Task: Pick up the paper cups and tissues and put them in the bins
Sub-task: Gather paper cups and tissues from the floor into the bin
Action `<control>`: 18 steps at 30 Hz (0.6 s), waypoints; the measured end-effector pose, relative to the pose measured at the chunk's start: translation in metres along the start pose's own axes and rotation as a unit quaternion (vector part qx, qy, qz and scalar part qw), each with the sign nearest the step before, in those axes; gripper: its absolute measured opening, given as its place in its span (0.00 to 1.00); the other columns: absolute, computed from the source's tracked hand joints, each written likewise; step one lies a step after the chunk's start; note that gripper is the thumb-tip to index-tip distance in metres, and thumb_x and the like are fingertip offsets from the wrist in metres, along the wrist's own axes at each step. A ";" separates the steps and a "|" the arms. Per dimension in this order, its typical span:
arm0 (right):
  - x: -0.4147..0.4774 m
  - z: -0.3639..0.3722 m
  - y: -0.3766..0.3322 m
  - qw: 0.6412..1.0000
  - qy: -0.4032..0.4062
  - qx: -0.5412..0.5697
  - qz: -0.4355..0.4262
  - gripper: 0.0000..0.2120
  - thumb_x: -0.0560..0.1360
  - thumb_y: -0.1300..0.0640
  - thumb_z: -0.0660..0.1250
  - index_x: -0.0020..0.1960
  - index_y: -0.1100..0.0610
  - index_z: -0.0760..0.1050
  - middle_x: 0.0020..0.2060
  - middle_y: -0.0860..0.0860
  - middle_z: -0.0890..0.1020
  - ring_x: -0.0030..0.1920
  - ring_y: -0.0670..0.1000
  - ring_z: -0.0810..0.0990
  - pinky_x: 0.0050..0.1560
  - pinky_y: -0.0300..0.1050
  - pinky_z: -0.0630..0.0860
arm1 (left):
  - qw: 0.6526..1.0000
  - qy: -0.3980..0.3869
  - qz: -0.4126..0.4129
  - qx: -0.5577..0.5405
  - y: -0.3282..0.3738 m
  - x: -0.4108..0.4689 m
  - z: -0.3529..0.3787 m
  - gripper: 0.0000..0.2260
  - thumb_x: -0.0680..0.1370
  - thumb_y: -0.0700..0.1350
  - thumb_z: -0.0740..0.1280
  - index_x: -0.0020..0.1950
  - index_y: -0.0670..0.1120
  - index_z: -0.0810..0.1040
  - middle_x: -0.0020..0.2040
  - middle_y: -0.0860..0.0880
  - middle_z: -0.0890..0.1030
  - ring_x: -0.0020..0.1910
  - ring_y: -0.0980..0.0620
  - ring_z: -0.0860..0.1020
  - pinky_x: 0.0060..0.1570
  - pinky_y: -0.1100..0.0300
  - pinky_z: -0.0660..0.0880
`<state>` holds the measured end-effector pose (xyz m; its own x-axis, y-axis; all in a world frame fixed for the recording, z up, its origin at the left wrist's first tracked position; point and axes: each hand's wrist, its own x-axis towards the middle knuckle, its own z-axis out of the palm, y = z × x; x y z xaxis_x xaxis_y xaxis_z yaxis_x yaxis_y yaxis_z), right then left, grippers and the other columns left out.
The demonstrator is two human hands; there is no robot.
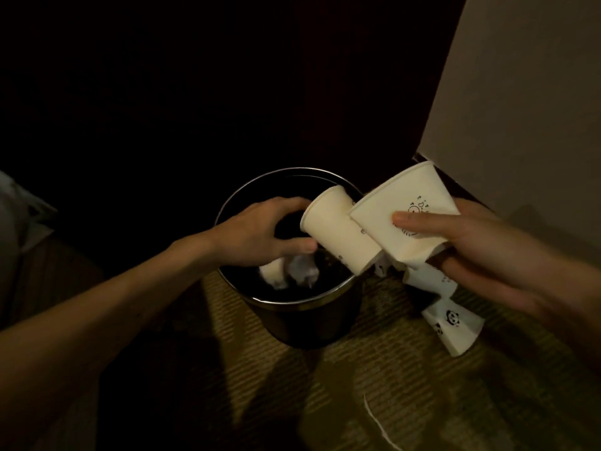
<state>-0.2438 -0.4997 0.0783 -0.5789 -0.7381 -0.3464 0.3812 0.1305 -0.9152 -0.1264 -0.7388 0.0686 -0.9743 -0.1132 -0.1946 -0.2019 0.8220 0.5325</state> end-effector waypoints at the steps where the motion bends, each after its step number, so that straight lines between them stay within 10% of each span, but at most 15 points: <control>1: 0.001 0.002 0.001 1.000 0.002 -0.005 -0.004 0.23 0.65 0.56 0.72 0.60 0.57 0.78 0.50 0.54 0.86 0.51 0.51 0.85 0.49 0.44 0.82 | 0.998 -0.006 0.026 -0.050 0.002 -0.001 0.001 0.28 0.73 0.60 0.67 0.71 0.52 0.70 0.67 0.56 0.75 0.66 0.59 0.72 0.65 0.56 0.71; 9: 0.009 0.019 -0.011 0.996 0.073 0.017 -0.044 0.10 0.75 0.56 0.68 0.56 0.55 0.77 0.43 0.50 0.87 0.44 0.49 0.86 0.38 0.41 0.81 | 0.982 0.155 0.072 -0.085 0.007 -0.007 -0.018 0.14 0.78 0.60 0.57 0.49 0.52 0.76 0.48 0.53 0.76 0.45 0.59 0.77 0.41 0.64 0.76; 12: 0.015 0.025 -0.013 0.994 0.097 0.003 -0.043 0.09 0.76 0.54 0.64 0.54 0.54 0.77 0.44 0.50 0.87 0.45 0.51 0.86 0.48 0.50 0.81 | 0.976 0.189 0.078 0.075 -0.004 -0.005 -0.021 0.12 0.81 0.57 0.59 0.41 0.54 0.71 0.36 0.54 0.74 0.36 0.58 0.74 0.29 0.63 0.67; 15: 0.016 0.027 -0.012 0.992 0.113 -0.038 -0.040 0.11 0.75 0.54 0.63 0.56 0.54 0.76 0.51 0.54 0.84 0.52 0.55 0.83 0.58 0.58 0.78 | 0.975 0.114 0.015 0.193 -0.019 0.001 -0.002 0.12 0.81 0.57 0.60 0.39 0.56 0.69 0.34 0.56 0.73 0.35 0.59 0.74 0.32 0.62 0.66; 18: 0.014 0.026 -0.007 0.980 0.123 -0.147 -0.059 0.06 0.78 0.53 0.62 0.53 0.49 0.75 0.50 0.49 0.83 0.48 0.47 0.82 0.47 0.45 0.78 | 0.972 0.001 -0.053 0.228 -0.034 0.012 0.021 0.13 0.80 0.58 0.60 0.40 0.53 0.73 0.40 0.53 0.77 0.43 0.52 0.77 0.39 0.56 0.70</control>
<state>-0.2359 -0.5282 0.0851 -0.7765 -0.5826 -0.2401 0.0971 0.2658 -0.9591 -0.1289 -0.7565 0.0309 -0.9505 -0.2115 -0.2275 -0.2366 0.9675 0.0891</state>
